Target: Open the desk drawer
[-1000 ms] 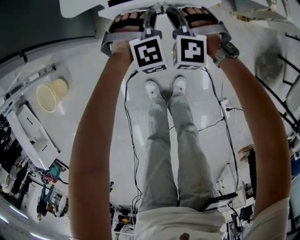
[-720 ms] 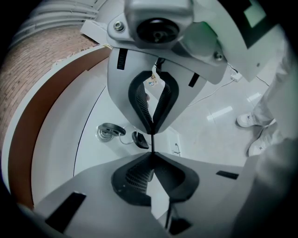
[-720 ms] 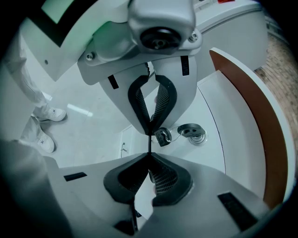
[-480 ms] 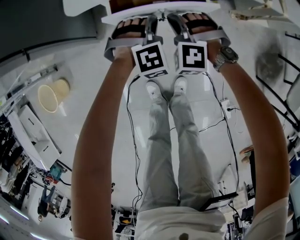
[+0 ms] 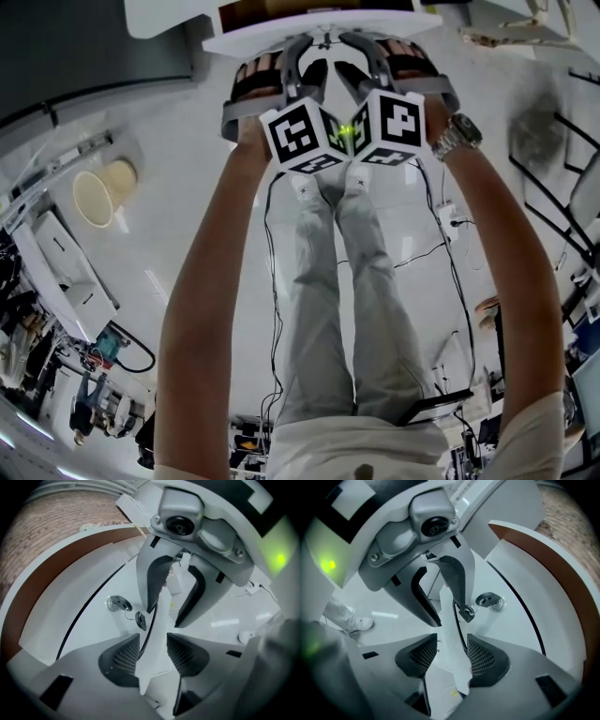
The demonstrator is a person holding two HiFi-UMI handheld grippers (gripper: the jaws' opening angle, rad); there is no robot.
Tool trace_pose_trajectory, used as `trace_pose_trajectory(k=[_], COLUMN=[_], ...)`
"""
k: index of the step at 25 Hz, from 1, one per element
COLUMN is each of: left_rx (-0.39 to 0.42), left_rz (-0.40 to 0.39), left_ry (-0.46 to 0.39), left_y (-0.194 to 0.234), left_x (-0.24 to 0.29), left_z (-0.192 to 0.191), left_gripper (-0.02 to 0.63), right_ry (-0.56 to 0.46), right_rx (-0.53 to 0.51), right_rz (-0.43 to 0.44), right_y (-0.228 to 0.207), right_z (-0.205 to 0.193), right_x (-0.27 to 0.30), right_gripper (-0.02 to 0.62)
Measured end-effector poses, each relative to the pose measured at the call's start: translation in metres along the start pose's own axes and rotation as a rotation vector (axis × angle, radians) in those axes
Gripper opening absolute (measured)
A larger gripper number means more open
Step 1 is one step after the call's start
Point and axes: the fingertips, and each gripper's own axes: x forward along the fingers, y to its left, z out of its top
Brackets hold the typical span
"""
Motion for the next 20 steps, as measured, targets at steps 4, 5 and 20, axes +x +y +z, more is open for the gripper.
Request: trace_pose_trajectory(k=[4,5,20], left_rx=[-0.226,-0.291,-0.857], left_rz=[0.061,0.069,0.135], left_ry=[-0.062,-0.076,-0.419], left_y=[0.006,0.007,0.074], left_x=[-0.011,-0.014,-0.162], left_z=[0.000,-0.001,0.057], left_gripper=[0.184,0.182,0.009], right_ry=[-0.036,-0.042,-0.456], right_rx=[0.180,0.241,0.988], right_rz=[-0.033,-0.032,-0.135], right_y=[0.001,0.002,-0.070], right_z=[-0.007,-0.010,0.046], right_x=[-0.017,-0.021,-0.183], right_gripper=[0.187,0.187,0.026])
